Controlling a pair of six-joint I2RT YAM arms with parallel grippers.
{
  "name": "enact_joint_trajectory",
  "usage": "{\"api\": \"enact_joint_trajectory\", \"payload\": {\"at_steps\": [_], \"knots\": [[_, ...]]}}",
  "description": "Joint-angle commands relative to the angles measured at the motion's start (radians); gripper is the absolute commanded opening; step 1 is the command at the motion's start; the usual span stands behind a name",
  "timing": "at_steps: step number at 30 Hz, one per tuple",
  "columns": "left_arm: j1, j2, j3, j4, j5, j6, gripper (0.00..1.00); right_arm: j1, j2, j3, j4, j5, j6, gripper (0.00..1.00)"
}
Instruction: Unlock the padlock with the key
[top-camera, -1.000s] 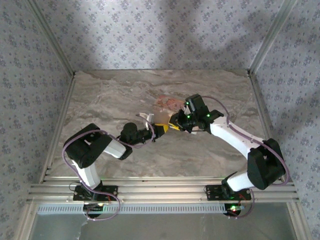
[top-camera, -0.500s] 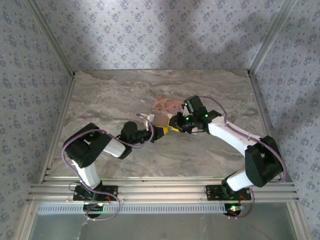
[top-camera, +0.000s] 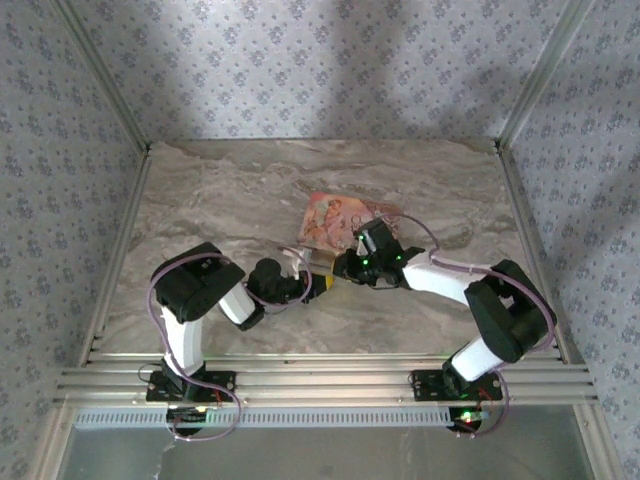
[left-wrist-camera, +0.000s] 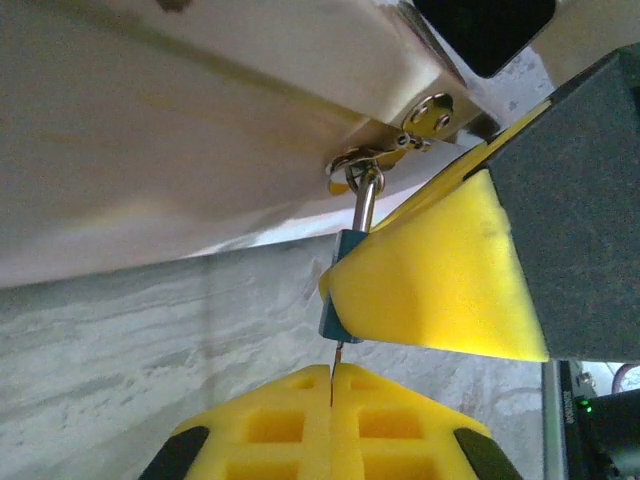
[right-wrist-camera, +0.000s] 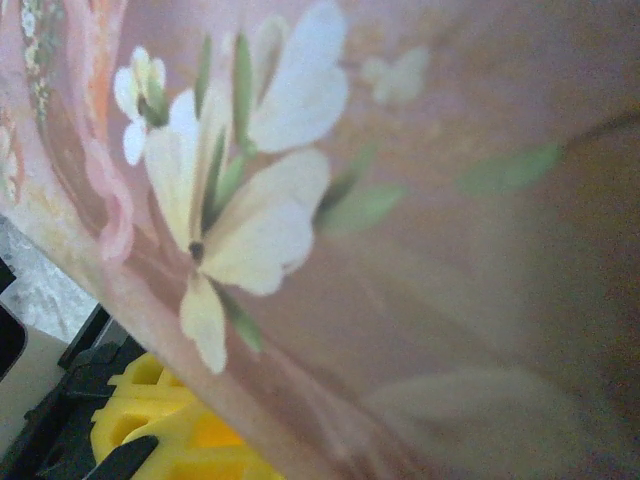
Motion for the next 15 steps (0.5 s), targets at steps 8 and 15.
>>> {"api": "enact_joint_trajectory", "payload": {"at_steps": [8,15], "knots": [[-0.012,0.049,-0.019,0.072,-0.095,0.058,0.00,0.018,-0.011,-0.073,0.037,0.125,0.056,0.30],[-0.012,0.065,-0.008,0.072,-0.098,0.051,0.00,0.038,-0.077,-0.094,0.033,0.199,0.095,0.46]]}}
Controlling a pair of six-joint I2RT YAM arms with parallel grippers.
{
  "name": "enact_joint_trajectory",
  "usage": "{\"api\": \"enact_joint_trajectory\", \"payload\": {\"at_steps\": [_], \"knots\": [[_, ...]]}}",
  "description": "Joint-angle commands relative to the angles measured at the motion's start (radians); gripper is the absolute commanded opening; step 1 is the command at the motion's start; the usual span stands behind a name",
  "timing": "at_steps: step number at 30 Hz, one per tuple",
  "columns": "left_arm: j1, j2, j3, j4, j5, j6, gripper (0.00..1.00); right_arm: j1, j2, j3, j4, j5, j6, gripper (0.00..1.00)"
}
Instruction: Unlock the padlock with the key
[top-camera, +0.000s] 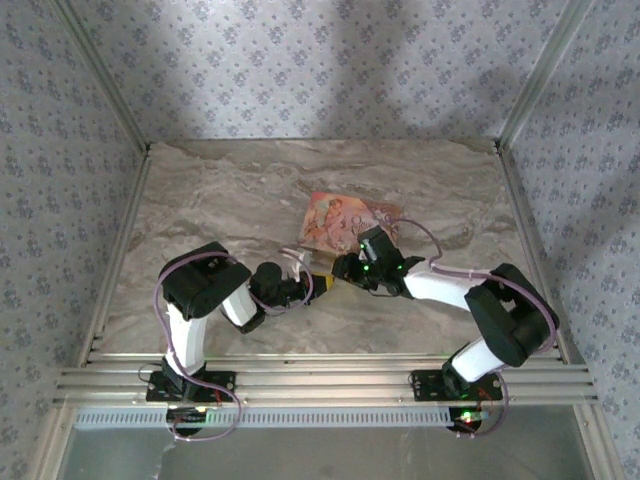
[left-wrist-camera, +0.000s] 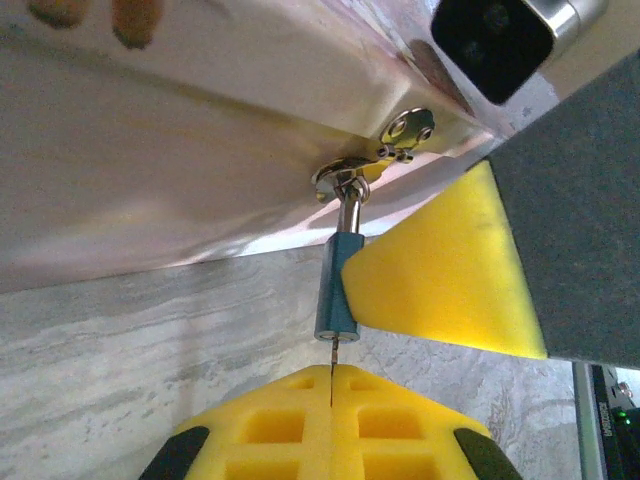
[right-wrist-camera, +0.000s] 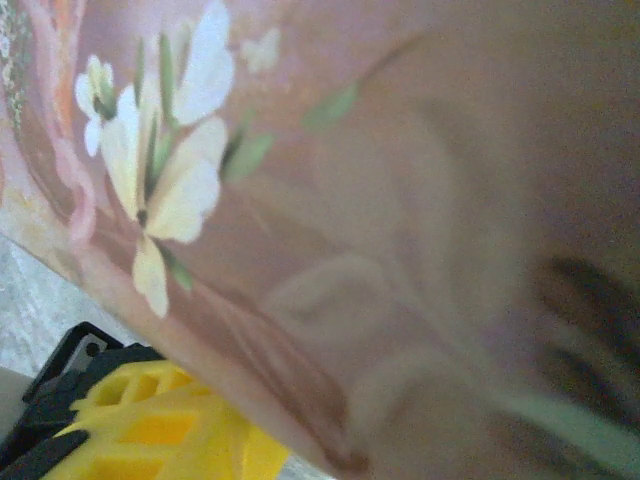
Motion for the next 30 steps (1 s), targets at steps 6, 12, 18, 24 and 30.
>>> {"api": "enact_joint_trajectory", "payload": {"at_steps": [6,12,18,24,30], "knots": [[0.004,0.033,0.006,0.005,-0.025,-0.006,0.00,0.037,-0.064,-0.065,0.041,0.136,0.145,0.49],[0.004,0.033,0.017,0.005,-0.011,-0.022,0.00,0.088,-0.042,-0.106,0.176,0.215,0.250,0.50],[0.004,0.032,0.023,0.005,-0.008,-0.030,0.00,0.141,-0.029,-0.132,0.247,0.279,0.299,0.50],[0.002,0.028,0.024,0.005,-0.005,-0.033,0.00,0.140,0.006,-0.122,0.242,0.289,0.325,0.51],[0.004,0.023,0.016,0.005,-0.006,-0.031,0.00,0.115,0.035,-0.089,0.215,0.268,0.327,0.51]]}}
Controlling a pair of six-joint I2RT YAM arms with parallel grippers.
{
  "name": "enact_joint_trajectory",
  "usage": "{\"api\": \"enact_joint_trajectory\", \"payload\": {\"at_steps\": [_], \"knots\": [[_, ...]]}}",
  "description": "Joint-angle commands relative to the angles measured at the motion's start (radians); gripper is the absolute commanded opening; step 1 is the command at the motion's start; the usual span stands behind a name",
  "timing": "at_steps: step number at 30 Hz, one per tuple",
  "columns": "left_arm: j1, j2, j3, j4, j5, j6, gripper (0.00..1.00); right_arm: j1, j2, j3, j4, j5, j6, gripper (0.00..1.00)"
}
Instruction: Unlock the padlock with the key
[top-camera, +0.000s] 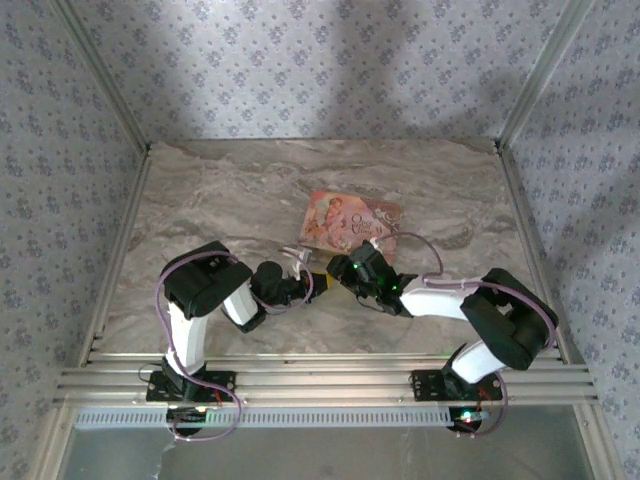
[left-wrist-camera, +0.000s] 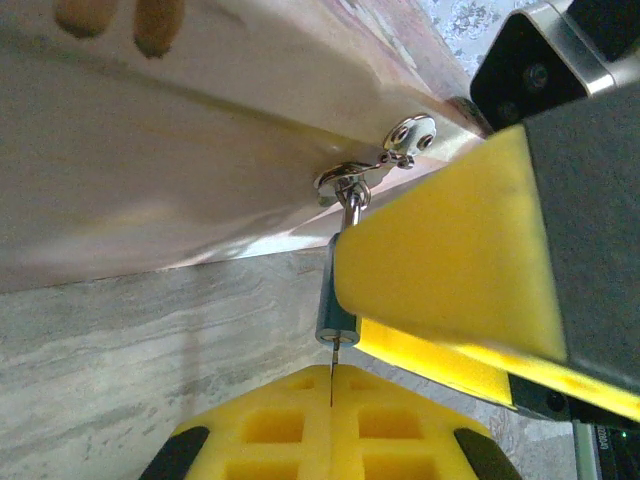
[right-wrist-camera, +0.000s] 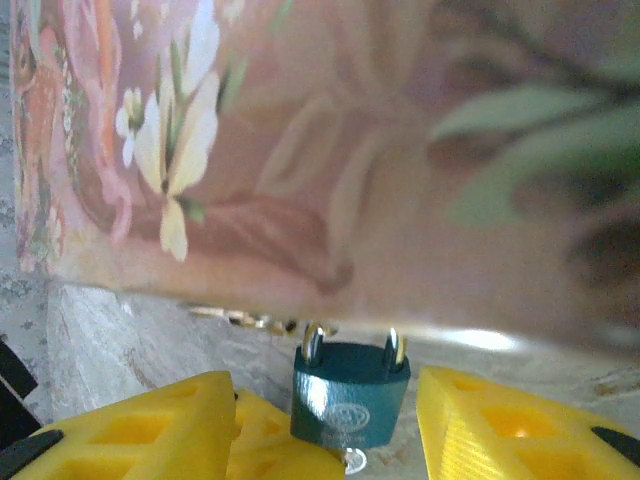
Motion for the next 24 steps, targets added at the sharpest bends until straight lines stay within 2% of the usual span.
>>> {"api": "enact_joint_trajectory", "payload": {"at_steps": [1,4,8,20,22,24], "knots": [[0.003,0.013,0.005,-0.004,-0.004,-0.006,0.00,-0.015,0.031,0.019,-0.056,0.000,0.035,0.51],[0.003,0.015,0.003,-0.004,-0.003,-0.004,0.00,-0.027,0.036,0.038,-0.091,-0.021,0.021,0.50],[0.003,0.015,0.003,-0.004,-0.001,-0.003,0.00,-0.036,0.049,0.058,-0.121,-0.048,0.007,0.43],[0.012,-0.016,-0.003,-0.005,0.016,-0.009,0.00,-0.041,0.048,0.049,-0.101,-0.077,0.015,0.00],[0.017,-0.033,-0.010,-0.005,0.019,-0.016,0.00,-0.043,0.046,0.041,-0.084,-0.085,0.023,0.00],[0.028,-0.057,-0.021,-0.006,0.022,-0.030,0.10,-0.050,0.044,0.028,-0.057,-0.092,0.039,0.00]]}}
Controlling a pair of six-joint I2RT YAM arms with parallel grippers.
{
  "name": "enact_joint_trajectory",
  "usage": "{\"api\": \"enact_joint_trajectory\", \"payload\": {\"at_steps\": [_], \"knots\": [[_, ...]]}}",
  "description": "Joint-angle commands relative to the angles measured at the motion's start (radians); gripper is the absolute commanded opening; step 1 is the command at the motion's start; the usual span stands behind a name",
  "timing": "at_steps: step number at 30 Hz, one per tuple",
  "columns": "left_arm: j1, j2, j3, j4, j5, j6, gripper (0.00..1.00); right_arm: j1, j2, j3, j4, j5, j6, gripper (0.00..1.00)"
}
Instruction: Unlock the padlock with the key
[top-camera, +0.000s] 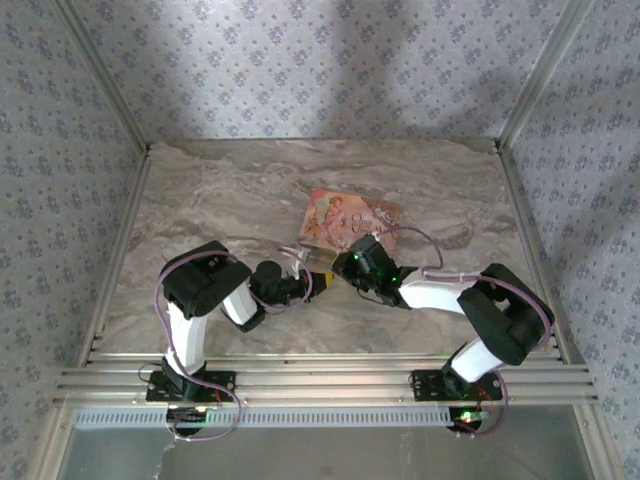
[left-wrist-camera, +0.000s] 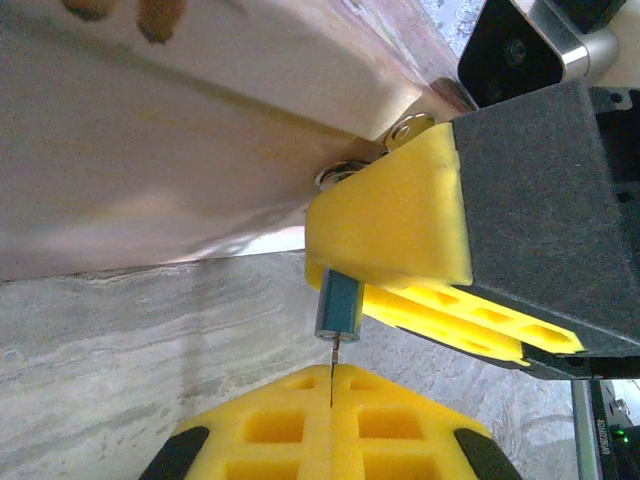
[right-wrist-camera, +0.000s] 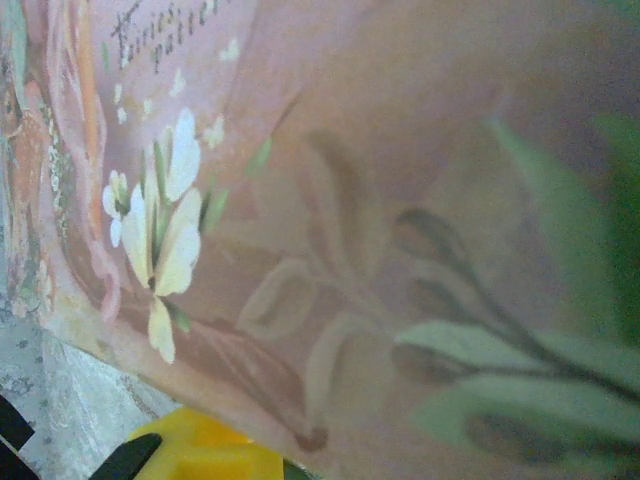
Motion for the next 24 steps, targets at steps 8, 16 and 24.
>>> {"api": "enact_joint_trajectory", "payload": {"at_steps": [8,16,24], "knots": [[0.099,-0.115,-0.066,0.001,0.092,-0.154,0.37,-0.022,-0.014,-0.028,0.008,-0.077,0.110,0.00],[0.070,-0.120,-0.039,0.000,0.170,-0.179,0.38,-0.027,-0.040,-0.020,-0.008,-0.090,0.145,0.00],[0.041,-0.089,-0.007,0.001,0.142,-0.178,0.37,-0.027,-0.050,-0.020,-0.017,-0.098,0.146,0.00]]}}
